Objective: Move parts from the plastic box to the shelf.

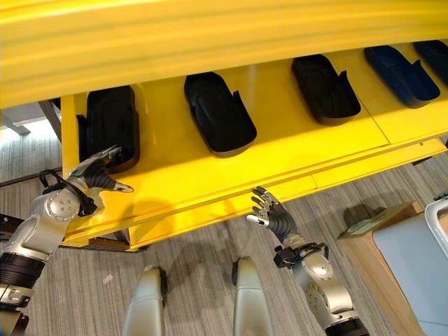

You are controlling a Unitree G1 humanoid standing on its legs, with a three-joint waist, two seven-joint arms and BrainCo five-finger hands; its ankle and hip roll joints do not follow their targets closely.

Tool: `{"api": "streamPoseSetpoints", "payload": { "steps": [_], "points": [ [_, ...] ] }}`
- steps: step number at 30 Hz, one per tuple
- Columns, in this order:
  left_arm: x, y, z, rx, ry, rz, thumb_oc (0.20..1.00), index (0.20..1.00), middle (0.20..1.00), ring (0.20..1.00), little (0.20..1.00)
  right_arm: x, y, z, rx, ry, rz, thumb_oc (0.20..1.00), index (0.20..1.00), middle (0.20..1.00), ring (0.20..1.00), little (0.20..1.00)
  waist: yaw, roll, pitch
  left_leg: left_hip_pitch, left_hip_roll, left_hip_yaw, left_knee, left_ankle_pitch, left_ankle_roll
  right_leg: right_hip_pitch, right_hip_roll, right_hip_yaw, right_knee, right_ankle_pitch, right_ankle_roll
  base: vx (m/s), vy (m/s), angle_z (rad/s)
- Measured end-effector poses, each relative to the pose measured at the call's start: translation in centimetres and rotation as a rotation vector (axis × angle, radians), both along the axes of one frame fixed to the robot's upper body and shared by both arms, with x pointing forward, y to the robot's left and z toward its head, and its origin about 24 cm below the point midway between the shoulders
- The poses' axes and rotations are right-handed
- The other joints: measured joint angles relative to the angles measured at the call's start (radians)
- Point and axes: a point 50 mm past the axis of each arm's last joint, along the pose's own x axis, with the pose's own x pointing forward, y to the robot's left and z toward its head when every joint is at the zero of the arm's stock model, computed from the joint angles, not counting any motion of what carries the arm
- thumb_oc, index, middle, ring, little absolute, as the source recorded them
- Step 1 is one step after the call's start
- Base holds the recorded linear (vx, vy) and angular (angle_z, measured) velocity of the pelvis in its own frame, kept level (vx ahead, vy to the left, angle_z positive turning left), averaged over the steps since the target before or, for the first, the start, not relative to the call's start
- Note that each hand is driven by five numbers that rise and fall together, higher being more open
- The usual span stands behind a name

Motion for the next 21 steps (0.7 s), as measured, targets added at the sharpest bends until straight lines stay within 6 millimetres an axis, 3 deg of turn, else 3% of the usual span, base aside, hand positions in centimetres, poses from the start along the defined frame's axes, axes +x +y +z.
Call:
{"api": "streamPoseSetpoints", "payload": {
  "steps": [21],
  "points": [
    [0.3,-0.06,-1.07,-0.116,0.016,0.018,1.0,1.0,1.0,1.0,1.0,-0.01,0.03,-0.02,0.002,0.0,-0.002,1.0,1.0,1.0,1.0,1.0,-0.001,0.008,-0.007,0.017,0.001,0.0,-0.001,0.0,0.0,0.015,0.002,0.001,-0.001,0.0,-0.001,0.0,0.0,0.0]
  ]
}}
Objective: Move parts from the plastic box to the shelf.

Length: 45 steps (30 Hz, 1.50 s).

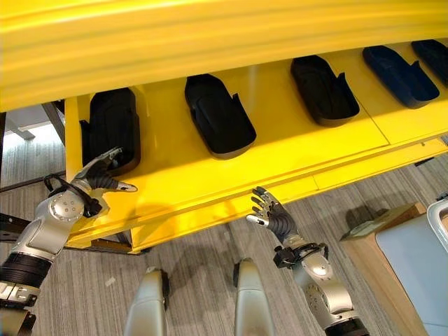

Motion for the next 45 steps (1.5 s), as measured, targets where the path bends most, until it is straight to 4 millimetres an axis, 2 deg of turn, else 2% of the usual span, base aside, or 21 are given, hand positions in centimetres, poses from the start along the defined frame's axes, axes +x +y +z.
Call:
{"api": "streamPoseSetpoints", "payload": {
  "steps": [9,12,29,37,45],
  "points": [
    [-0.2,0.1,-0.5,-0.023,-0.007,0.011,1.0,1.0,1.0,1.0,1.0,0.0,0.0,0.0,0.001,0.003,-0.007,1.0,1.0,1.0,1.0,1.0,0.001,0.0,-0.004,0.0,0.0,0.0,-0.001,0.0,-0.001,-0.001,0.001,0.0,0.0,0.0,-0.001,0.0,0.0,0.0],
    [-0.3,0.2,-0.7,-0.082,-0.02,0.023,1.0,1.0,1.0,1.0,1.0,0.0,0.0,0.0,0.008,0.003,-0.007,1.0,1.0,1.0,1.0,1.0,0.002,0.001,-0.005,0.0,0.0,0.0,-0.001,0.0,-0.001,-0.001,0.001,0.0,0.001,0.0,0.0,0.0,0.0,0.0],
    [-0.8,0.5,-1.6,-0.104,0.006,0.037,1.0,1.0,1.0,1.0,1.0,0.0,0.0,0.0,0.008,0.005,-0.014,1.0,1.0,1.0,1.0,1.0,0.004,0.016,-0.013,0.0,0.0,0.006,-0.003,0.0,-0.001,-0.012,0.002,0.009,0.01,-0.003,0.0,0.0,0.0,0.0],
    [-0.4,-0.3,-1.5,0.019,0.009,0.007,1.0,1.0,1.0,1.0,1.0,0.0,-0.1,0.0,0.005,0.006,-0.02,1.0,1.0,1.0,1.0,1.0,0.004,0.017,-0.013,-0.001,0.001,0.008,-0.002,0.0,-0.001,-0.017,0.002,0.011,0.019,-0.007,-0.003,0.0,0.0,0.0],
    [-0.5,-0.2,-1.5,0.018,0.004,0.009,1.0,1.0,1.0,1.0,1.0,0.1,-0.1,0.0,0.006,0.006,-0.023,1.0,1.0,1.0,1.0,1.0,0.005,0.016,-0.012,-0.002,0.0,0.007,-0.002,-0.001,-0.001,-0.017,0.002,0.011,0.019,-0.008,-0.003,0.0,0.0,0.0]
  ]
}}
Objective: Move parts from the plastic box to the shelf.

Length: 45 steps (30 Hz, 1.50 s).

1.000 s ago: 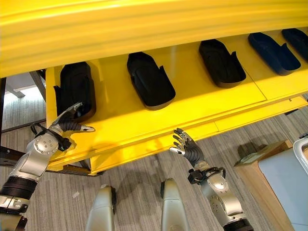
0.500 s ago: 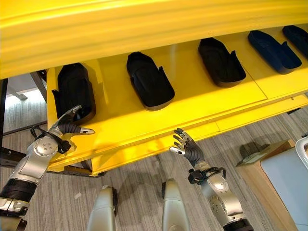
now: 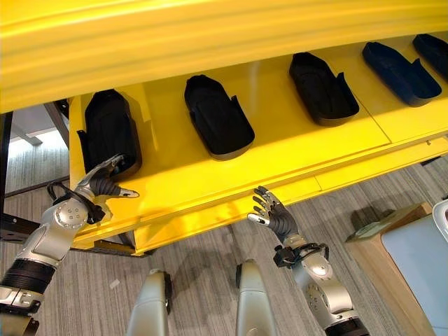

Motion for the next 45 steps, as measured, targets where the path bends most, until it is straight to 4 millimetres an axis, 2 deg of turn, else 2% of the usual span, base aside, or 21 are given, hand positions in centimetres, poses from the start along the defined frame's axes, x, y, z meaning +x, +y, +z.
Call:
{"api": "streamPoseSetpoints", "payload": {
  "steps": [18,24,31,42,45],
  "points": [
    [-0.7,-0.4,-0.3,-0.001,0.0,-0.019,1.0,1.0,1.0,1.0,1.0,0.2,0.0,0.2,0.025,-0.005,-0.009,1.0,1.0,1.0,1.0,1.0,0.002,0.0,0.011,0.001,-0.001,-0.001,-0.001,0.0,0.0,0.002,0.0,-0.001,0.0,0.0,0.0,0.0,0.0,0.0],
    [-1.0,-0.8,0.1,0.001,-0.018,-0.044,1.0,1.0,1.0,1.0,1.0,0.3,0.1,0.4,0.026,-0.014,-0.008,1.0,1.0,1.0,1.0,1.0,0.021,0.002,0.028,0.003,-0.002,-0.003,-0.001,0.0,0.0,0.006,0.0,-0.001,0.001,0.0,0.001,0.0,0.0,0.0],
    [-1.6,-0.9,-0.4,0.033,0.003,-0.063,1.0,1.0,1.0,1.0,1.0,0.8,0.4,0.9,0.026,-0.034,0.004,1.0,1.0,1.0,1.0,1.0,0.023,0.0,0.03,0.016,-0.002,-0.005,-0.002,0.0,0.0,0.02,0.0,-0.002,0.0,-0.002,0.001,0.0,0.0,0.0],
    [-1.6,-0.9,0.2,0.031,-0.021,-0.066,1.0,1.0,1.0,1.0,1.0,0.8,0.4,1.0,0.027,-0.036,0.004,1.0,1.0,1.0,1.0,1.0,0.02,-0.004,0.032,0.015,-0.002,-0.005,-0.002,-0.002,-0.003,0.018,0.0,-0.002,-0.002,-0.003,0.002,0.0,0.0,0.0],
    [-1.2,-0.4,1.4,0.059,-0.047,-0.054,1.0,1.0,1.0,1.0,1.0,0.8,0.4,1.0,0.027,-0.037,0.004,1.0,1.0,1.0,1.0,1.0,0.015,-0.016,0.039,0.012,-0.001,-0.005,-0.001,-0.002,-0.004,0.014,0.001,-0.002,-0.001,-0.003,0.002,0.0,0.0,0.0]
  ]
}}
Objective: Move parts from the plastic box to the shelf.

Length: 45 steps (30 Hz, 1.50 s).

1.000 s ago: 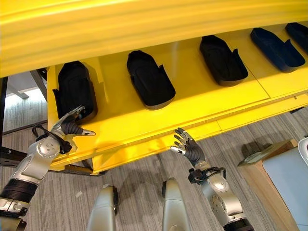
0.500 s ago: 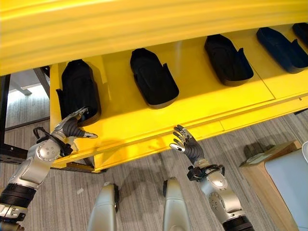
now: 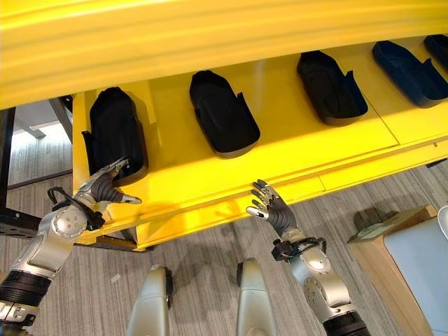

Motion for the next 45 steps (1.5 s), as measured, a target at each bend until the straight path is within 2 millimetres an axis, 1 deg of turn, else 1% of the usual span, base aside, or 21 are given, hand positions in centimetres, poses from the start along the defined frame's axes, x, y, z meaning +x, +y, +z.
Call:
{"api": "streamPoseSetpoints", "payload": {
  "steps": [1,3,4,6,8,9,12,13,18,22,26,28,29,31,34,36,38,40,42,45],
  "points": [
    [0.3,0.7,1.2,0.036,-0.025,0.025,1.0,1.0,1.0,1.0,1.0,0.0,0.0,0.0,0.0,-0.002,0.0,1.0,1.0,1.0,1.0,1.0,-0.008,-0.008,0.001,-0.009,0.001,-0.001,0.002,0.0,-0.001,-0.006,0.001,0.0,0.0,0.0,0.0,0.0,0.0,0.0],
    [0.7,1.0,2.7,0.064,-0.069,0.031,1.0,1.0,1.0,1.0,1.0,0.0,0.0,0.0,0.0,-0.002,0.001,1.0,1.0,1.0,1.0,1.0,-0.013,-0.009,0.002,-0.013,0.0,0.0,0.005,0.001,-0.002,-0.008,0.001,0.0,0.0,0.006,0.009,0.0,0.0,0.0],
    [0.8,0.9,3.2,0.071,-0.087,0.031,1.0,1.0,1.0,1.0,1.0,0.0,0.0,0.0,0.0,-0.002,0.001,1.0,1.0,1.0,1.0,1.0,-0.014,-0.009,0.002,-0.013,0.0,0.0,0.006,0.003,-0.007,-0.008,0.001,0.0,0.0,0.006,0.009,0.0,0.0,0.0],
    [1.5,0.7,5.6,0.11,-0.177,0.033,1.0,1.0,1.0,1.0,1.0,0.1,0.0,0.1,0.0,-0.006,0.004,1.0,1.0,1.0,1.0,1.0,-0.015,-0.01,0.002,-0.012,0.001,0.0,0.005,0.002,-0.007,-0.008,0.001,0.0,0.0,0.005,0.008,0.0,0.0,0.0],
    [1.8,0.4,7.3,0.118,-0.248,0.033,1.0,1.0,1.0,1.0,1.0,0.1,0.0,0.1,0.0,-0.007,0.005,1.0,1.0,1.0,1.0,1.0,-0.015,-0.011,0.003,-0.012,0.001,0.0,0.005,0.002,-0.007,-0.008,0.001,0.0,0.001,0.005,0.008,0.0,0.0,0.0],
    [2.0,0.0,8.7,0.118,-0.312,0.028,1.0,1.0,1.0,1.0,1.0,0.1,0.0,0.2,0.0,-0.008,0.005,1.0,1.0,1.0,1.0,1.0,-0.014,-0.011,0.003,-0.012,0.001,0.0,0.005,0.002,-0.007,-0.008,0.001,0.0,0.002,0.005,0.008,0.0,0.0,0.0],
    [2.2,-0.3,9.8,0.115,-0.371,0.023,1.0,1.0,1.0,1.0,1.0,0.1,0.0,0.1,0.0,-0.007,0.005,1.0,1.0,1.0,1.0,1.0,-0.022,-0.011,0.003,-0.011,0.001,0.0,0.005,0.001,-0.006,-0.009,0.002,0.0,0.002,0.005,0.008,0.0,0.0,0.0],
    [2.1,-0.7,10.6,0.123,-0.408,0.017,1.0,1.0,1.0,1.0,1.0,0.1,0.0,0.1,0.0,-0.007,0.003,1.0,1.0,1.0,1.0,1.0,-0.021,-0.018,0.007,-0.012,0.002,-0.002,0.006,-0.001,-0.003,-0.011,0.003,0.0,0.006,0.003,0.005,0.0,0.0,0.0],
    [1.7,-1.5,11.4,0.148,-0.457,-0.021,1.0,1.0,1.0,1.0,1.0,0.1,-0.1,0.2,0.0,-0.009,0.001,1.0,1.0,1.0,1.0,1.0,-0.017,-0.025,0.011,-0.012,0.002,-0.002,0.006,-0.001,-0.004,-0.011,0.003,0.0,0.006,0.001,0.002,0.0,0.0,0.0],
    [1.3,-1.9,11.5,0.151,-0.471,-0.042,1.0,1.0,1.0,1.0,1.0,0.1,-0.1,0.2,0.001,-0.011,0.001,1.0,1.0,1.0,1.0,1.0,-0.014,-0.027,0.013,-0.012,0.002,-0.002,0.005,-0.002,-0.005,-0.011,0.003,0.0,0.004,0.002,0.003,0.0,0.0,0.0],
    [0.0,-1.9,10.9,0.14,-0.502,-0.058,1.0,1.0,1.0,1.0,1.0,0.2,-0.1,0.3,0.001,-0.014,-0.002,1.0,1.0,1.0,1.0,1.0,-0.013,-0.028,0.013,-0.013,0.002,-0.002,0.004,-0.002,-0.006,-0.01,0.003,0.0,0.002,0.003,0.005,0.0,0.0,0.0],
    [-0.5,-1.6,10.2,0.133,-0.49,-0.059,1.0,1.0,1.0,1.0,1.0,0.3,-0.1,0.4,0.002,-0.018,-0.001,1.0,1.0,1.0,1.0,1.0,-0.014,-0.028,0.013,-0.011,0.002,-0.002,0.005,-0.002,-0.006,-0.007,0.003,-0.001,0.001,0.003,0.005,0.0,0.0,0.0],
    [-1.2,-1.5,9.3,0.115,-0.476,-0.062,1.0,1.0,1.0,1.0,1.0,0.3,-0.1,0.4,0.0,-0.019,-0.004,1.0,1.0,1.0,1.0,1.0,-0.014,-0.028,0.013,-0.01,0.002,-0.002,0.005,-0.002,-0.005,-0.005,0.003,-0.001,0.0,0.003,0.006,0.0,0.0,0.0],
    [-1.9,-1.3,7.9,0.108,-0.442,-0.069,1.0,1.0,1.0,1.0,1.0,0.2,-0.2,0.3,-0.007,-0.018,-0.009,1.0,1.0,1.0,1.0,1.0,-0.01,-0.028,0.013,-0.009,0.001,-0.002,0.005,-0.002,-0.005,-0.002,0.003,-0.001,-0.002,0.004,0.007,0.0,0.0,0.0],
    [-2.3,-0.9,7.1,0.083,-0.421,-0.069,1.0,1.0,1.0,1.0,1.0,0.2,-0.2,0.3,-0.027,-0.024,-0.014,1.0,1.0,1.0,1.0,1.0,0.001,-0.027,0.014,-0.005,0.001,-0.004,0.005,-0.003,-0.004,0.003,0.003,-0.002,-0.004,0.002,0.003,0.0,0.0,0.0],
    [-3.1,-0.5,5.5,0.042,-0.365,-0.07,1.0,1.0,1.0,1.0,1.0,0.0,-0.5,0.1,-0.062,-0.024,-0.021,1.0,1.0,1.0,1.0,1.0,0.007,-0.025,0.017,0.017,0.001,-0.005,-0.005,-0.003,-0.004,0.029,0.003,-0.005,-0.02,0.003,0.004,0.0,0.0,0.0],
    [-3.7,-0.4,5.3,0.018,-0.364,-0.085,1.0,1.0,1.0,1.0,1.0,0.0,-0.7,0.1,-0.089,-0.029,-0.031,1.0,1.0,1.0,1.0,1.0,0.018,-0.025,0.018,0.019,0.001,-0.005,-0.015,-0.001,-0.002,0.036,0.002,-0.01,-0.037,0.009,0.004,0.05,0.038,0.03],
    [-4.1,0.0,4.8,-0.002,-0.348,-0.077,1.0,1.0,1.0,1.0,1.0,0.1,-0.9,0.2,-0.165,-0.044,-0.028,1.0,1.0,1.0,1.0,1.0,0.017,-0.025,0.018,0.03,0.001,-0.005,-0.018,-0.001,-0.002,0.053,0.0,-0.012,-0.047,0.01,0.005,0.02,0.034,0.02],
    [-4.6,0.4,4.3,0.006,-0.335,-0.074,1.0,1.0,1.0,1.0,1.0,0.4,-1.2,1.1,-0.227,-0.106,-0.03,1.0,1.0,1.0,1.0,1.0,0.018,-0.025,0.019,0.044,0.001,-0.005,-0.034,0.002,-0.001,0.074,-0.001,-0.017,-0.072,0.019,0.011,0.0,0.011,0.02],
    [-5.1,-0.1,4.3,0.002,-0.344,-0.104,1.0,1.0,1.0,1.0,1.0,1.4,-0.7,2.8,-0.253,-0.196,-0.019,1.0,1.0,1.0,1.0,1.0,0.018,-0.026,0.019,0.052,0.0,-0.005,-0.047,0.007,0.002,0.09,-0.002,-0.023,-0.096,0.028,0.016,0.01,0.007,0.02]
  ]
}}
